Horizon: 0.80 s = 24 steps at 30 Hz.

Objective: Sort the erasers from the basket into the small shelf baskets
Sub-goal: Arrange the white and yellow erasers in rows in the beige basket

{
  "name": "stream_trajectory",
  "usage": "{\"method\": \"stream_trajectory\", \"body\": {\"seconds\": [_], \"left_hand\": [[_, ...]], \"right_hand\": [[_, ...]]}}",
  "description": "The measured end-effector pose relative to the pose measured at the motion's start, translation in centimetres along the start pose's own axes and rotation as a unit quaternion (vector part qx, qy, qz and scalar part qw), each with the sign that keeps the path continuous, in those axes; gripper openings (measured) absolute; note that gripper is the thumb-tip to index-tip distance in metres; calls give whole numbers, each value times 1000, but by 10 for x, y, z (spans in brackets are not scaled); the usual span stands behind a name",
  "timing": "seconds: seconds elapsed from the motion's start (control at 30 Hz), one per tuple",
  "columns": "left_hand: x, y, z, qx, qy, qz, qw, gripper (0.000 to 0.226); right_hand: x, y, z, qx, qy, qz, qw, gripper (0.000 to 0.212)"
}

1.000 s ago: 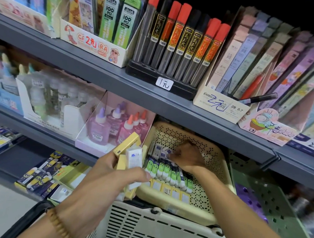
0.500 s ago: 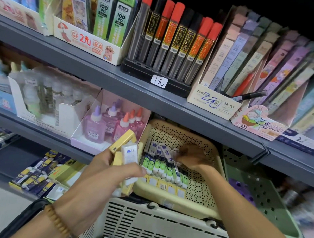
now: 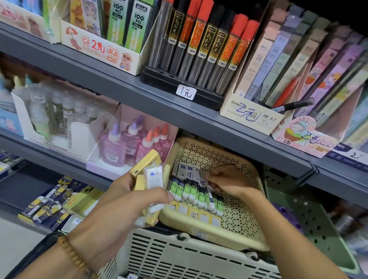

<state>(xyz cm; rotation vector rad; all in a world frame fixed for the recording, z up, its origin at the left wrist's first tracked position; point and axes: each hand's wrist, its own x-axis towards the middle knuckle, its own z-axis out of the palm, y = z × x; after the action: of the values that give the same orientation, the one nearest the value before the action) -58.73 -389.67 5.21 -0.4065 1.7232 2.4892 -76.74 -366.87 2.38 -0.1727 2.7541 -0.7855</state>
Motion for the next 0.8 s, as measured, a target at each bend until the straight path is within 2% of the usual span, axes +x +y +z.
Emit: {"method": "stream_trajectory", "body": {"seconds": [0.1, 0.17, 0.27, 0.37, 0.43, 0.53, 0.63, 0.7, 0.8], "left_hand": [[-1, 2, 2, -5, -11, -1, 1000, 65], [-1, 2, 2, -9, -9, 0, 1000, 60], [-3, 4, 2, -11, -14, 2, 1000, 56], [-4, 5, 2, -14, -10, 2, 1000, 54], [-3, 6, 3, -11, -10, -1, 1000, 58], [-4, 7, 3, -4, -21, -2, 1000, 74], [-5, 9, 3, -3, -30, -3, 1000, 71], [-5, 9, 2, -8, -30, -3, 1000, 59], [-5, 9, 1, -17, -33, -5, 999, 56]], "right_hand": [[-17, 1, -3, -76, -65, 6, 995, 26], [-20, 1, -1, -115, -82, 15, 990, 28], [-19, 3, 3, -24, -62, 46, 997, 26], [-17, 9, 4, -8, -34, 49, 998, 29], [-17, 11, 7, 0, -24, 38, 999, 29], [-17, 11, 14, 8, -50, 39, 998, 37], [-12, 8, 18, 122, -40, 74, 989, 33], [-9, 5, 20, 178, -35, 92, 979, 34], [-7, 4, 24, 122, -9, 99, 988, 25]]}}
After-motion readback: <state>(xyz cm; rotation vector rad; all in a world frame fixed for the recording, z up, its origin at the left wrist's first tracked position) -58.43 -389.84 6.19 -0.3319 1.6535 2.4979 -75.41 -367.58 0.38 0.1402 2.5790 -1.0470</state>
